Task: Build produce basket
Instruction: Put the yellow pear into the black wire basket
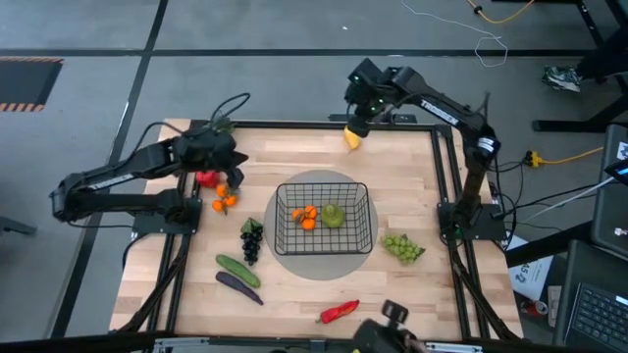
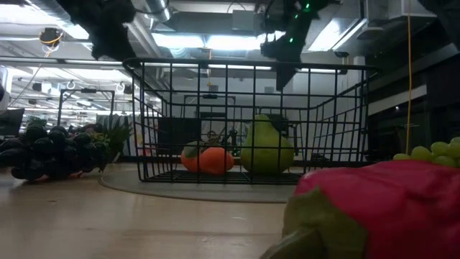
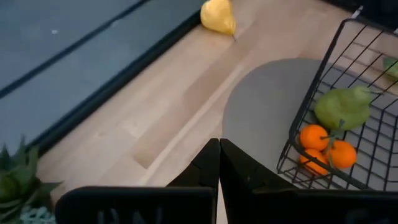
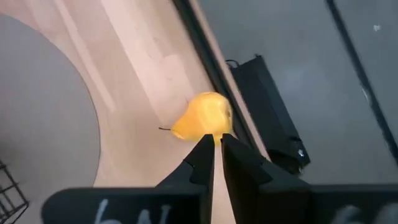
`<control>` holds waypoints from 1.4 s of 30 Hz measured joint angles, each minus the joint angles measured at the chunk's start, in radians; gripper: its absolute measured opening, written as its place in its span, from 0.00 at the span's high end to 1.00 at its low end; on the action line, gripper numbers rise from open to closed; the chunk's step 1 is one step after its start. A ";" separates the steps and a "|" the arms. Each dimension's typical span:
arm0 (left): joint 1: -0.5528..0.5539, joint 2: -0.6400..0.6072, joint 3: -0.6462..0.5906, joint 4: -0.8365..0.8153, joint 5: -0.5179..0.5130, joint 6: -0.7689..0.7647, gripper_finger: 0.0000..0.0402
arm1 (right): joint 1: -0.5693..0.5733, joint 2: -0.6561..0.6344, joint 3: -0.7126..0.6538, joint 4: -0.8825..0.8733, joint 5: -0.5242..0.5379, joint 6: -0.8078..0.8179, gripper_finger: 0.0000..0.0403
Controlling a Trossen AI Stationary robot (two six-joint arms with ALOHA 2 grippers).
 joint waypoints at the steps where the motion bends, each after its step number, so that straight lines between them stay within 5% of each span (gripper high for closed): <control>1: -0.008 -0.019 -0.003 -0.006 -0.010 0.001 1.00 | -0.004 0.018 0.000 0.000 -0.017 -0.023 0.91; 6: -0.022 -0.105 -0.075 -0.010 -0.026 0.000 1.00 | -0.030 0.106 0.000 0.004 -0.040 -0.141 0.91; 20: -0.022 -0.253 -0.378 0.132 -0.069 -0.237 1.00 | -0.025 0.301 0.000 0.141 -0.075 -0.125 0.91; 26: -0.022 -0.272 -0.388 0.159 -0.069 -0.237 1.00 | -0.027 0.377 0.000 0.123 0.123 -0.060 0.91; 42: -0.022 -0.278 -0.388 0.158 -0.048 -0.239 1.00 | -0.049 0.377 -0.003 -0.380 0.189 0.136 0.91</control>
